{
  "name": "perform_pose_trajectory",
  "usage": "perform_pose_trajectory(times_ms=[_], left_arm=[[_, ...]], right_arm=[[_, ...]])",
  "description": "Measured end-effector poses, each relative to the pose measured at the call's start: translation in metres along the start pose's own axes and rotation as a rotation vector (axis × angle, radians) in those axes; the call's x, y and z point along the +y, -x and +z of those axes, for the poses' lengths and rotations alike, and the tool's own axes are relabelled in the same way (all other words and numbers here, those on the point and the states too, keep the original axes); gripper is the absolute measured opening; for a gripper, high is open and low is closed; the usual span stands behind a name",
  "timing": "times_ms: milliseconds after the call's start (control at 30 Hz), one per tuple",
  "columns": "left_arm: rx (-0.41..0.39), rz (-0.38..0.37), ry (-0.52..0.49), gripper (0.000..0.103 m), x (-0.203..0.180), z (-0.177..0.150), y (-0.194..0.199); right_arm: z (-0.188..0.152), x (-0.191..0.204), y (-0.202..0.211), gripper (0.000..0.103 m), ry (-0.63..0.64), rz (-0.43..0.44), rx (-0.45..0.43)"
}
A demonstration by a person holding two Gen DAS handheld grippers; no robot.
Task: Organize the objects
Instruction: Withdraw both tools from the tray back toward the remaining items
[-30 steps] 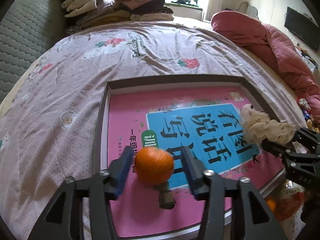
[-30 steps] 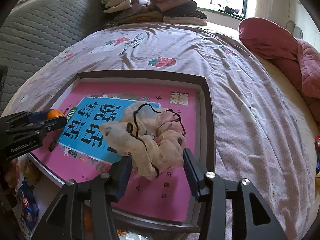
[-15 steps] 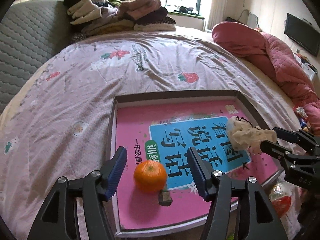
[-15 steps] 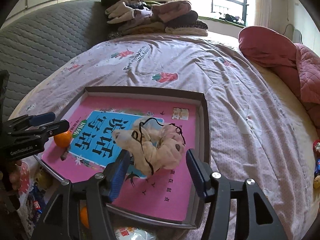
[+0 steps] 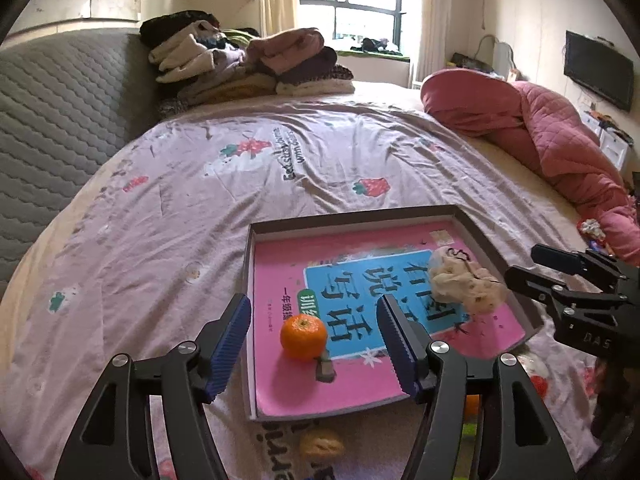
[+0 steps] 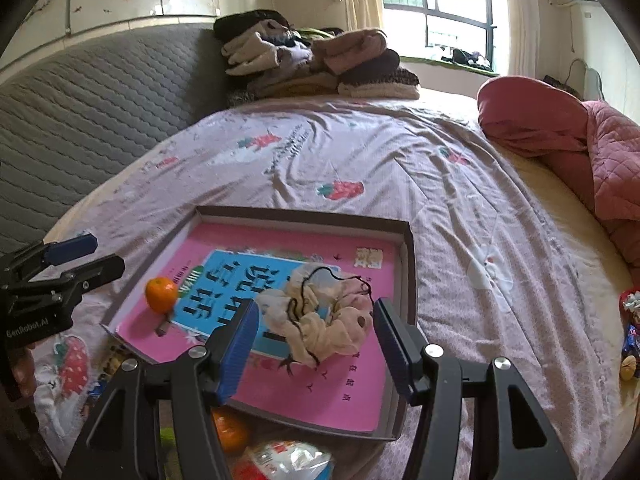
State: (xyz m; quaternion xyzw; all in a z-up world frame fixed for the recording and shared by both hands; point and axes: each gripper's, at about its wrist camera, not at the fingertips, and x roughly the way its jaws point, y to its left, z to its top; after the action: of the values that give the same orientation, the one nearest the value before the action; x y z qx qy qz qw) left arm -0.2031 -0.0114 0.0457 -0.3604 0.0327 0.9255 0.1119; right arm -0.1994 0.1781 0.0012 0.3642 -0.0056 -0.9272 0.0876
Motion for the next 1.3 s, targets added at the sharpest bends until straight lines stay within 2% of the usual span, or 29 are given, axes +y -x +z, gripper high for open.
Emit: perform_pose_trajectory(times_ms=[200, 500, 733, 1033, 1300], left_arm=[[-0.053, 0.03, -0.01, 0.067, -0.008, -0.011, 0.029], [-0.064, 0.034, -0.026, 0.067, -0.02, -0.033, 0.054], [-0.065, 0.023, -0.045, 0.067, -0.033, -0.055, 0.068], [-0.041, 0.008, -0.066, 0.067, -0.052, -0.091, 0.075], [-0.038, 0.015, -0.054, 0.067, -0.059, -0.109, 0.08]], right_arm=[[0.0, 0.003, 0.014, 0.059, 0.005, 0.012, -0.031], [-0.008, 0.005, 0.033, 0.06, 0.001, 0.024, -0.057], [-0.023, 0.009, 0.045, 0.06, -0.023, 0.056, -0.054], [-0.041, 0.016, 0.051, 0.06, -0.044, 0.059, -0.048], [-0.058, 0.019, 0.057, 0.063, -0.045, 0.043, -0.036]])
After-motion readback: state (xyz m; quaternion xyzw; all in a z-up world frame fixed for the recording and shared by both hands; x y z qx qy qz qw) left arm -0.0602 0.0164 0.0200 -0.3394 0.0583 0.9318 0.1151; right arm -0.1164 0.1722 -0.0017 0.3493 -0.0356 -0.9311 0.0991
